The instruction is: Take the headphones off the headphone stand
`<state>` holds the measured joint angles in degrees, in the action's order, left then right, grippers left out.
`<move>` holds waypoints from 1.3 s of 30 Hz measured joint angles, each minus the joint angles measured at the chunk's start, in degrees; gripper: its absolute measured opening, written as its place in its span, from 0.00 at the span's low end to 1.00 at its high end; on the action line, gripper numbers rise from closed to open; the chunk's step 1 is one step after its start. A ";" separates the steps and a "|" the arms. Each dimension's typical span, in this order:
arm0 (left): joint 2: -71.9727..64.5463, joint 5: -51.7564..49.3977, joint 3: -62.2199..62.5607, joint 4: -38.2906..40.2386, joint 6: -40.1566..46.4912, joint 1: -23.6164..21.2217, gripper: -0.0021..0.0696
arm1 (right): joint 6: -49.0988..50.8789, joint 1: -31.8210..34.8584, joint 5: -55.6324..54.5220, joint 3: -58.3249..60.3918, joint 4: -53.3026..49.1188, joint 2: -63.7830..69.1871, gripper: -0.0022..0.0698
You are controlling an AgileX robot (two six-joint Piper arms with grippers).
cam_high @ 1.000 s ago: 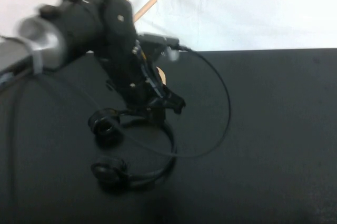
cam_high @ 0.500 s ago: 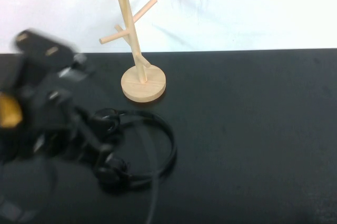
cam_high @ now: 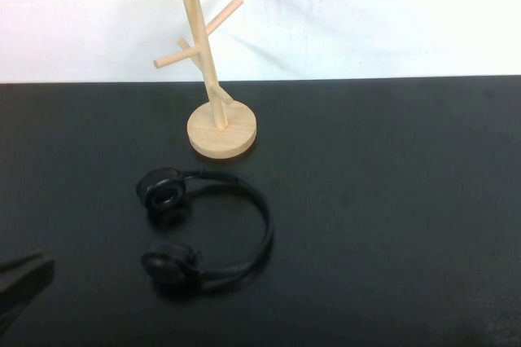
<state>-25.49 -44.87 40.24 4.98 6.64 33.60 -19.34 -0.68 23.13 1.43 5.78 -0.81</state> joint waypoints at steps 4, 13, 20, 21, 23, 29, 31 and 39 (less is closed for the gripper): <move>3.81 8.94 -6.33 -3.44 0.11 0.00 0.03 | 0.00 0.00 0.00 0.00 0.00 0.00 0.02; 11.55 38.73 -27.72 -7.14 0.95 -2.08 0.03 | 0.00 0.00 0.00 0.00 0.00 0.00 0.02; 14.56 51.30 -38.78 -4.20 1.29 -12.97 0.03 | 0.00 0.00 0.00 0.00 -0.03 0.00 0.02; 14.72 51.53 -39.20 -3.94 1.39 -14.55 0.03 | 0.00 0.00 0.00 0.00 -0.13 0.00 0.02; 15.60 51.81 -39.94 -3.69 1.63 -16.73 0.03 | 0.00 0.00 0.00 0.00 -0.13 0.00 0.02; 21.08 50.36 -41.63 -2.46 0.76 -21.35 0.03 | 0.00 0.00 0.00 0.00 -0.13 0.00 0.02; 23.76 47.10 -41.63 -1.95 0.07 -22.90 0.03 | 0.00 0.00 0.00 0.00 -0.13 0.00 0.02; 26.07 35.84 -41.63 -1.10 -0.46 -28.26 0.03 | 0.00 0.00 0.00 0.00 -0.15 0.00 0.02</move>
<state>0.58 -9.04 -1.39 3.88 6.18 5.33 -19.34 -0.68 23.13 1.43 5.63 -0.81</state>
